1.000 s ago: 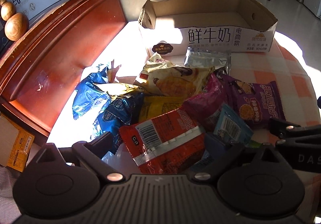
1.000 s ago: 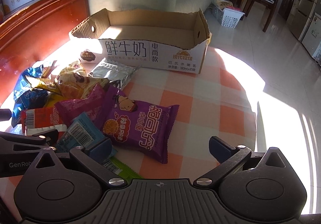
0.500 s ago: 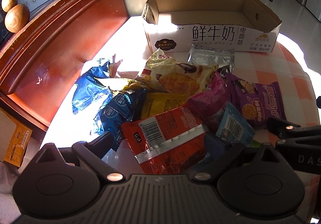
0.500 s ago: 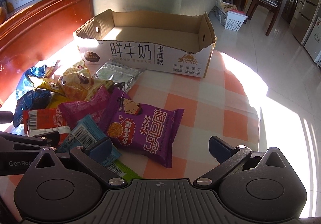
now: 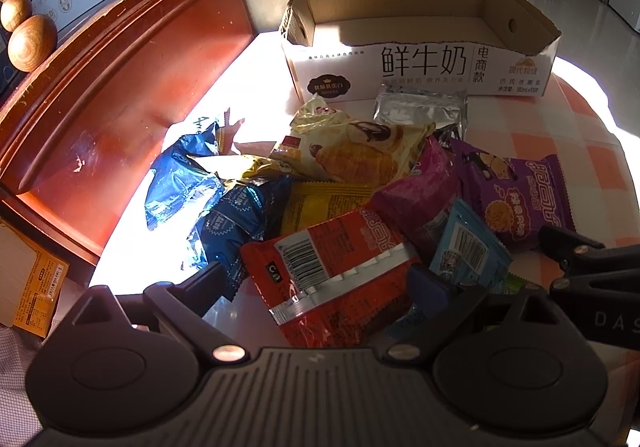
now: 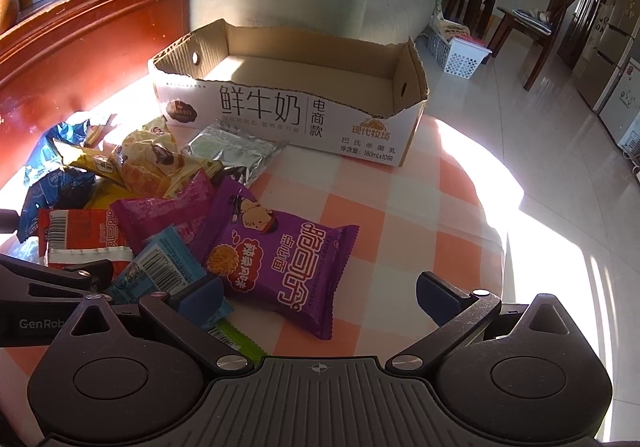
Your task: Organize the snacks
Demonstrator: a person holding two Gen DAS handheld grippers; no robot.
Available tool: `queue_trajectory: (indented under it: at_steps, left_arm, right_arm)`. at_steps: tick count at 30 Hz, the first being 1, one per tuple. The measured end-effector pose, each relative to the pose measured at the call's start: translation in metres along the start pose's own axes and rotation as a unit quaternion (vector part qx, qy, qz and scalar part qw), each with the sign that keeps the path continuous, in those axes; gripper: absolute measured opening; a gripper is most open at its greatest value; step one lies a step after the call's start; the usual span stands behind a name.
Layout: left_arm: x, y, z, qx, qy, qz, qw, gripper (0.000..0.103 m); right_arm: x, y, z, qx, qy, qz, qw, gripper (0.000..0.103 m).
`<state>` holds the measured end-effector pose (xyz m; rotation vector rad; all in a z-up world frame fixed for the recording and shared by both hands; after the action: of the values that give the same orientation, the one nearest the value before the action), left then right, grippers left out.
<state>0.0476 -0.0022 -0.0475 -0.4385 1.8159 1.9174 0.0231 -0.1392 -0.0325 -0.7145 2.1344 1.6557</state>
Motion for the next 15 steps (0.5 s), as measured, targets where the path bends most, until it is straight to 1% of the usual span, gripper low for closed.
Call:
queue_trajectory:
  at_steps: [6, 10, 11, 12, 13, 15]
  left_arm:
    - [-0.001, 0.0018, 0.0001, 0.001, -0.005, -0.006, 1.0, 0.095]
    - [-0.002, 0.0035, 0.0014, 0.015, -0.001, -0.008, 0.9999, 0.096]
    - [-0.0024, 0.0036, 0.0022, 0.02, 0.002, -0.007, 0.9998, 0.096]
    - [-0.0032, 0.0038, 0.0031, 0.03, 0.008, -0.007, 0.9995, 0.096]
    - [-0.0046, 0.0044, 0.0036, 0.039, 0.015, -0.008, 0.9991, 0.096]
    - [-0.0074, 0.0062, 0.0049, 0.046, 0.02, -0.014, 0.9987, 0.096]
  right_arm:
    - [-0.0001, 0.0004, 0.0001, -0.003, 0.001, -0.003, 1.0, 0.103]
    - [-0.0002, 0.002, -0.0005, -0.01, 0.0, -0.007, 1.0, 0.103]
    - [0.0, 0.0021, -0.0013, -0.016, -0.004, -0.007, 1.0, 0.103]
    - [0.0008, 0.0019, -0.0031, -0.043, -0.02, -0.007, 0.999, 0.103]
    - [0.0015, 0.0022, -0.0032, -0.06, -0.028, -0.006, 0.998, 0.103]
    - [0.0027, 0.0043, -0.0021, -0.078, -0.031, -0.011, 0.996, 0.102]
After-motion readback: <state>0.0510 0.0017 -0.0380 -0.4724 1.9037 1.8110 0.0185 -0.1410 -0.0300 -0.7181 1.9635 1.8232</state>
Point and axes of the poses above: each gripper's, at about its wrist camera, not at the fingertips, and y roughly against the way its jaws point, z to its left, x to its underside, the point moved 8 cm from there along -y, roughly the way its jaws point, and after that the axes turned 10 degrees about y, right-handed, at the moved point
